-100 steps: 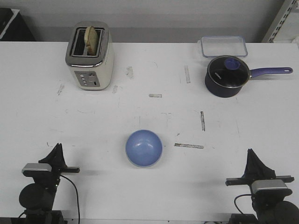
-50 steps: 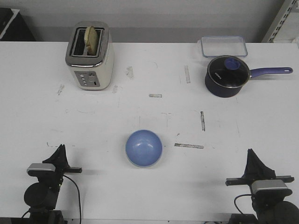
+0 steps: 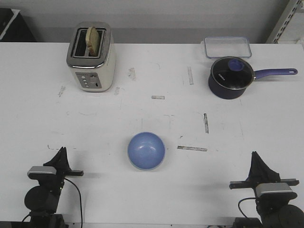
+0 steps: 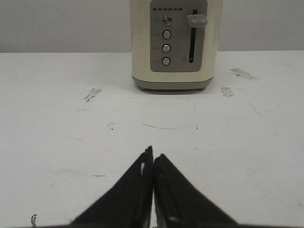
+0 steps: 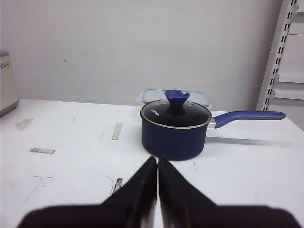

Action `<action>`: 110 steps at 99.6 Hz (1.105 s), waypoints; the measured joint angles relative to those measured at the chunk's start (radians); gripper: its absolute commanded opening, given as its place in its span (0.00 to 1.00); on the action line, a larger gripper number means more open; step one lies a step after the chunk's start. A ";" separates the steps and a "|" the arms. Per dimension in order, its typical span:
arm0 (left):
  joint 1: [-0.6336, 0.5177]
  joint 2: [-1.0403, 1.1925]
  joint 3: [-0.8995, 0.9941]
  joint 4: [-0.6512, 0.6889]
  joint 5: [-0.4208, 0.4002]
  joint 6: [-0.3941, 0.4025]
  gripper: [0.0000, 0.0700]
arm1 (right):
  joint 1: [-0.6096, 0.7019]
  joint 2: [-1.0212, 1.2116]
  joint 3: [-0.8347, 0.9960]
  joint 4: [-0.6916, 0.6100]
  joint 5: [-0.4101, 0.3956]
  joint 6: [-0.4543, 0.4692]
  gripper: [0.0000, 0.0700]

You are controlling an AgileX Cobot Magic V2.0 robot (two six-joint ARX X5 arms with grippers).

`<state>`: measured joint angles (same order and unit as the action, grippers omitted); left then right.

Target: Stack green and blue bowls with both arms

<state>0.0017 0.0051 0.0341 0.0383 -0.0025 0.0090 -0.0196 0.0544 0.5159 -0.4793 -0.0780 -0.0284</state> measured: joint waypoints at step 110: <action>0.000 0.000 0.000 0.000 0.000 0.000 0.00 | -0.001 -0.051 -0.501 0.354 0.102 0.019 0.00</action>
<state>0.0013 0.0051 0.0341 0.0380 -0.0025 0.0090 -0.0204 0.0032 0.0147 -0.1253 0.0238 -0.0090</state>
